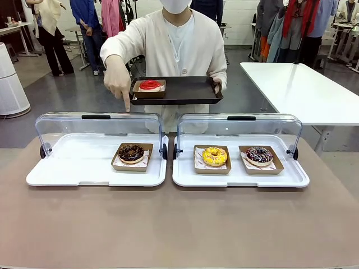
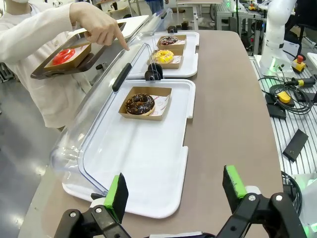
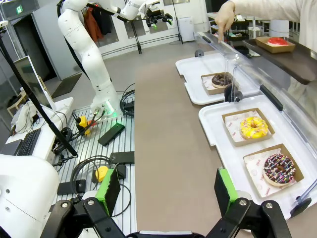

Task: Provide the desired donut to the person.
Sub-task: Pick up and lift the Paper togo box containing the Donut pointed at by the person.

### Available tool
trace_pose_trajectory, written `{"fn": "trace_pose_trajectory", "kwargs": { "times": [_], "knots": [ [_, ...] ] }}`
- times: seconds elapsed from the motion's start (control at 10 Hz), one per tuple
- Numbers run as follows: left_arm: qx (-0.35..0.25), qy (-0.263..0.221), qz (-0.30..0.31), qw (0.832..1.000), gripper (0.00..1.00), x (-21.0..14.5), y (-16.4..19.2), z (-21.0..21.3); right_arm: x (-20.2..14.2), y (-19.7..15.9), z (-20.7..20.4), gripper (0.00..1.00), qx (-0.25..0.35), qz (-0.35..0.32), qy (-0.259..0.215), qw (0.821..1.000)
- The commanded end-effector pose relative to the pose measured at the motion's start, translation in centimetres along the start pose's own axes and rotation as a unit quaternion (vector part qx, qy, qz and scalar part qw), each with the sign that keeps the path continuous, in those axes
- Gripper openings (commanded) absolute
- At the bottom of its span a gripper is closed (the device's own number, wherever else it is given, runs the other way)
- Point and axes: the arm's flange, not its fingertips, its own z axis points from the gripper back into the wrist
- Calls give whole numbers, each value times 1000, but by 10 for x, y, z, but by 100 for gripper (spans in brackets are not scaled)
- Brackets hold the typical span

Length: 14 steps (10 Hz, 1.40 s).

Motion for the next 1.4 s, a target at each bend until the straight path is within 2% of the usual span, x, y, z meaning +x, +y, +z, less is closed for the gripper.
{"fn": "trace_pose_trajectory", "kwargs": {
  "times": [0.0, 0.9, 1.1, 1.3],
  "knots": [
    [3, -9, 7, 1000, 100, 2, -2, 0, 1, -1, 0, 100, 3, 4, -5, 1000],
    [0, 0, 0, 1000, 100, 0, 0, 0, 1, -1, 0, 100, 3, 4, -5, 1000],
    [2, 107, -32, 994, 100, 61, -2, -20, 1, -1, 0, 100, 3, 4, -5, 1000],
    [-48, 209, -52, 975, 100, 123, 10, -49, 1, -1, 0, 100, 3, 4, -5, 1000]
  ]
}}
